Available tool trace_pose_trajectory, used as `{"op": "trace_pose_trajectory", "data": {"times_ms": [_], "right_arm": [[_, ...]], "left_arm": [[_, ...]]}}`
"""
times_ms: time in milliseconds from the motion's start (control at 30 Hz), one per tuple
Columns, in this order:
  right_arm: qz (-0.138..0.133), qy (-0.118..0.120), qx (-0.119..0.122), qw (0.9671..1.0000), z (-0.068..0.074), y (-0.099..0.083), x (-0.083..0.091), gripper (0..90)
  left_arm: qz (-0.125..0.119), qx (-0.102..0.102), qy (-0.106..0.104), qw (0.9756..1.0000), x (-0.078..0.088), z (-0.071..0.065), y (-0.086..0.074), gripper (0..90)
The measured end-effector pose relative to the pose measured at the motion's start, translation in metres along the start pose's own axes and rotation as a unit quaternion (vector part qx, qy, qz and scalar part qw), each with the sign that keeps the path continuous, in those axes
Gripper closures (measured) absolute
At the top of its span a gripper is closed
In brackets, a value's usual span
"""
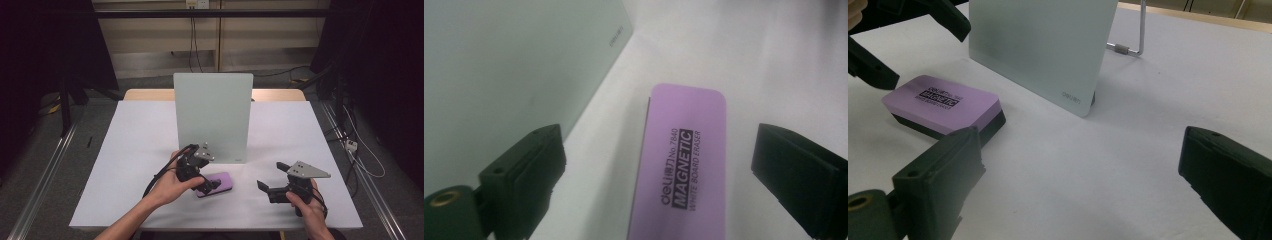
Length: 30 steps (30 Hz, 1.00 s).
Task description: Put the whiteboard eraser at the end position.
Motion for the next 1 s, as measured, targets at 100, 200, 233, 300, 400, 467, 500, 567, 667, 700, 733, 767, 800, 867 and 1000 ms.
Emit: {"op": "trace_pose_trajectory", "data": {"times_ms": [100, 200, 233, 300, 400, 467, 500, 567, 667, 700, 733, 767, 800, 867, 1000], "right_arm": [[0.001, 0.0, 0.0, 1.0, 0.0, 0.0, 0.0, 3.6], [0.0, -0.001, 0.0, 1.0, 0.0, 0.0, 0.0, 3.6], [0.001, -0.001, 0.0, 1.0, 0.0, 0.0, 0.0, 3.6], [0.001, -0.001, 0.0, 1.0, 0.0, 0.0, 0.0, 3.6], [0.001, -0.001, 0.0, 1.0, 0.0, 0.0, 0.0, 3.6], [0.002, -0.002, -0.001, 1.0, 0.0, 0.0, 0.0, 3.6], [0.002, -0.002, -0.001, 1.0, 0.0, 0.0, 0.0, 3.6], [0.003, -0.004, -0.002, 1.0, 0.0, 0.0, 0.0, 3.6], [0.003, -0.006, -0.003, 1.0, 0.0, -0.001, 0.001, 3.6], [0.003, -0.007, -0.003, 1.0, 0.0, -0.001, 0.001, 3.6], [0.002, -0.008, -0.003, 1.0, 0.0, -0.001, 0.001, 3.6], [0.003, -0.008, -0.003, 1.0, 0.0, -0.001, 0.001, 3.6], [0.003, -0.01, -0.003, 0.9999, 0.0, -0.001, 0.001, 3.6], [0.003, -0.011, -0.005, 0.9999, 0.0, -0.002, 0.002, 3.5], [0.003, -0.012, -0.006, 0.9999, 0.001, -0.002, 0.002, 3.6]], "left_arm": [[-0.033, 0.038, 0.027, 0.9984, 0.007, 0.005, -0.001, 7.7], [-0.057, 0.063, 0.033, 0.9958, 0.012, 0.012, -0.004, 6.9], [-0.06, 0.069, 0.036, 0.9952, 0.014, 0.014, -0.005, 6.9], [-0.068, 0.079, 0.053, 0.9931, 0.018, 0.018, -0.008, 6.4], [-0.075, 0.091, 0.069, 0.9906, 0.025, 0.023, -0.013, 6.3], [-0.082, 0.092, 0.078, 0.9893, 0.029, 0.025, -0.016, 6.3], [-0.085, 0.093, 0.081, 0.9887, 0.032, 0.026, -0.017, 6.3], [-0.095, 0.097, 0.087, 0.9869, 0.037, 0.027, -0.019, 6.3], [-0.096, 0.099, 0.089, 0.9864, 0.042, 0.027, -0.025, 6.3], [-0.099, 0.098, 0.085, 0.9866, 0.043, 0.027, -0.027, 6.3], [-0.1, 0.094, 0.091, 0.9864, 0.045, 0.026, -0.03, 6.3], [-0.103, 0.095, 0.095, 0.9856, 0.046, 0.025, -0.033, 6.6], [-0.104, 0.096, 0.096, 0.9853, 0.048, 0.025, -0.036, 6.4], [-0.106, 0.108, 0.096, 0.9839, 0.049, 0.026, -0.043, 6.5], [-0.101, 0.122, 0.112, 0.9809, 0.054, 0.032, -0.057, 6.3]]}}
Point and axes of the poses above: each handheld gripper's, and its own axes: x roughly backward along the jaws, y roughly out of its top, z roughly to its left, the point moved 1 cm from there along -x, roughly forward along the jaws, and after that the axes turned 14 degrees about y, right-handed, at the moved point
